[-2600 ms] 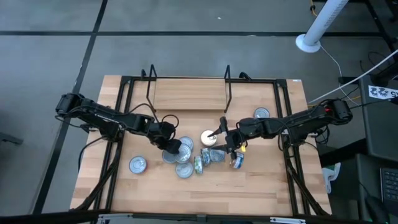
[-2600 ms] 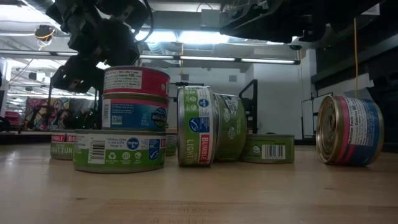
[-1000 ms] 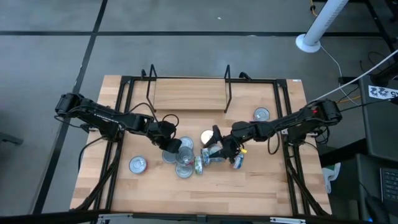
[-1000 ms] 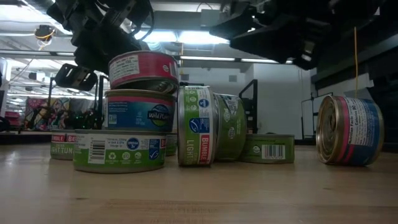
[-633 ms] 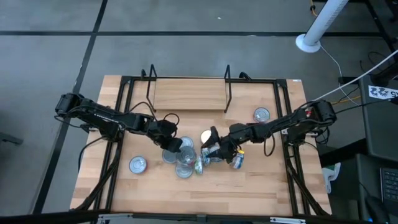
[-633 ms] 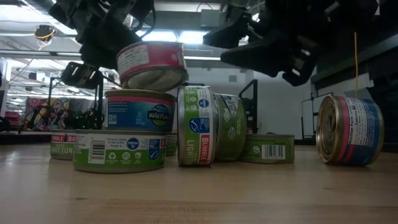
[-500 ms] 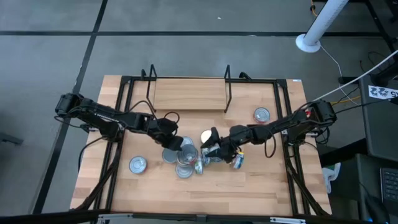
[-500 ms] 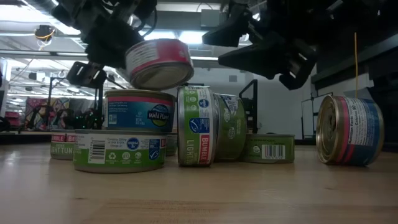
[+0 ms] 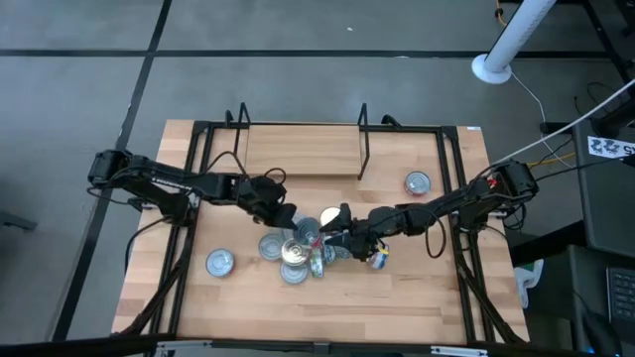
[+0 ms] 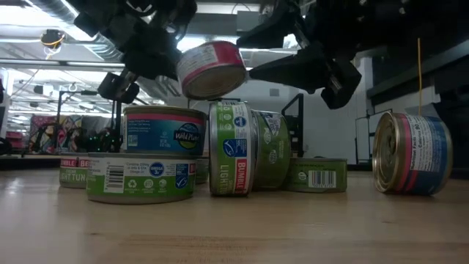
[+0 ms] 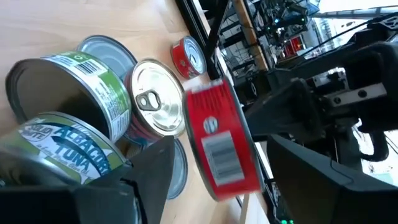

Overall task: Stack canned seafood by type on shelf
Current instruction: Put the red tuna can on the shelf

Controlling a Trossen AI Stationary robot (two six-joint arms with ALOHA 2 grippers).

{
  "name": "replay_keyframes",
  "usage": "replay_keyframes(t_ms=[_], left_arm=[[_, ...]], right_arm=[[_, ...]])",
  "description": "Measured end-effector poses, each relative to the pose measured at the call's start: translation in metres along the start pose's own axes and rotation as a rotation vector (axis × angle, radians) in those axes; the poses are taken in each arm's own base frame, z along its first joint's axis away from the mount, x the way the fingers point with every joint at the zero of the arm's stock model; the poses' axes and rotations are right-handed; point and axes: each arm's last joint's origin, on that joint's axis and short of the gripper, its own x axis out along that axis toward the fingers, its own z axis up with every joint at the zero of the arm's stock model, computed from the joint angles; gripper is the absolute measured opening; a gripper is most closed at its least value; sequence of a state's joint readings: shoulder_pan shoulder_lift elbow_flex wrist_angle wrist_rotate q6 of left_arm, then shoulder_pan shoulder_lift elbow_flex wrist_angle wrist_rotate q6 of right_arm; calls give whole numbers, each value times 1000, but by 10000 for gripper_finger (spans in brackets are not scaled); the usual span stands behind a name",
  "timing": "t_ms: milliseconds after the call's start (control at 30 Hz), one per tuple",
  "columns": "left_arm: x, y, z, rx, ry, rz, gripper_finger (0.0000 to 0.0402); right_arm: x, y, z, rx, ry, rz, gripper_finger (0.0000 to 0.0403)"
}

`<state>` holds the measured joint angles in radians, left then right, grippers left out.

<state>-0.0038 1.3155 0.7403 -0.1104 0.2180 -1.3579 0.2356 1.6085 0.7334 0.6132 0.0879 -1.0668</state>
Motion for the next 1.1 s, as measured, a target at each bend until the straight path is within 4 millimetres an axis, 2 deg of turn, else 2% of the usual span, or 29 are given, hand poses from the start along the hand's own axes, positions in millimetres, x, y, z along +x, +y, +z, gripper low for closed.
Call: replay_keyframes(t_ms=[533, 1100], left_arm=[[-12, 11, 43, -106, -137, 6, 0], [-36, 33, 93, -246, -311, 19, 0]], right_arm=[[-1, -6, -2, 11, 131, -121, 256], [-1, -7, -2, -2, 141, -137, 256]])
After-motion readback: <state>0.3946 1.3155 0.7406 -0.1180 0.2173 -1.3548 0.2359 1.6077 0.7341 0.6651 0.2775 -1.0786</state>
